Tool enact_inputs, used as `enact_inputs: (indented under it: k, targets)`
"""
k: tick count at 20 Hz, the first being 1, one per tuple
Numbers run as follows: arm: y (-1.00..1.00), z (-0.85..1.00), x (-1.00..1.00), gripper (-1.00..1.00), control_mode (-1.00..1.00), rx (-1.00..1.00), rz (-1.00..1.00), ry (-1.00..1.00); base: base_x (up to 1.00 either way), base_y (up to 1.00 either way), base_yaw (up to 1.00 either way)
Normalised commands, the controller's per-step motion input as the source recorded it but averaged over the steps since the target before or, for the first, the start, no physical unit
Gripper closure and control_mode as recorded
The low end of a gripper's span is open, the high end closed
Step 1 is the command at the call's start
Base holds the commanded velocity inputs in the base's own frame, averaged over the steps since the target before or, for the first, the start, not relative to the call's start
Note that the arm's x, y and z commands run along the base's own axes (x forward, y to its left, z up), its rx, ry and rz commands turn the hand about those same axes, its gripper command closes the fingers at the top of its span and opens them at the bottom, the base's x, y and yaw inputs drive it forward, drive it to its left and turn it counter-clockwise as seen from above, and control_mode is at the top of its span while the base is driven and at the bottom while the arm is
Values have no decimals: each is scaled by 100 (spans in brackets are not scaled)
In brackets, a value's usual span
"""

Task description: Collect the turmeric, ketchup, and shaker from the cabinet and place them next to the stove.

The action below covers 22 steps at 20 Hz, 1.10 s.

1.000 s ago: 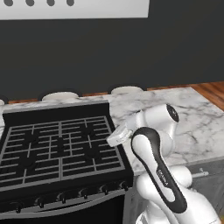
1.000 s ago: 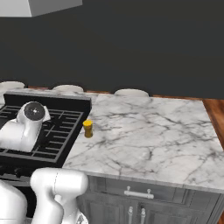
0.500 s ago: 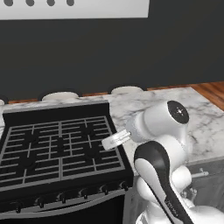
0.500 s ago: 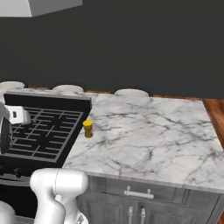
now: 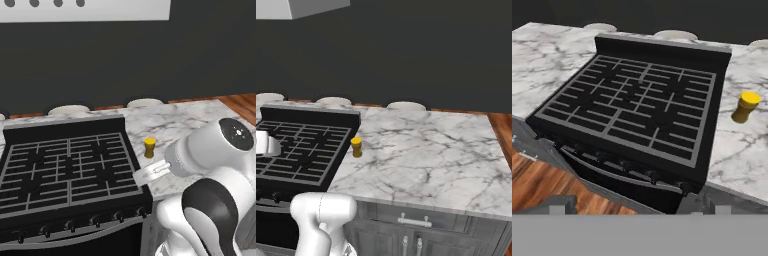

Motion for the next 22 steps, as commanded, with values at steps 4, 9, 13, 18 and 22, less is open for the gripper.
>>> enact_inputs:
  k: [4,9,13,18,22]
  targets:
    - [-40,-34,-93,-100,-100,0,-10,0,0,0,0]
    - [-7,-20,-39,-100,100,0,-4,-1,-60,10,-2]
    - [0,0,0,-100,100,0,0,0,-89,41,5]
    - [0,0,0,-100,100,0,0,0,-68,52,21]
    - [0,0,0,-100,100,0,0,0,-43,61,35]
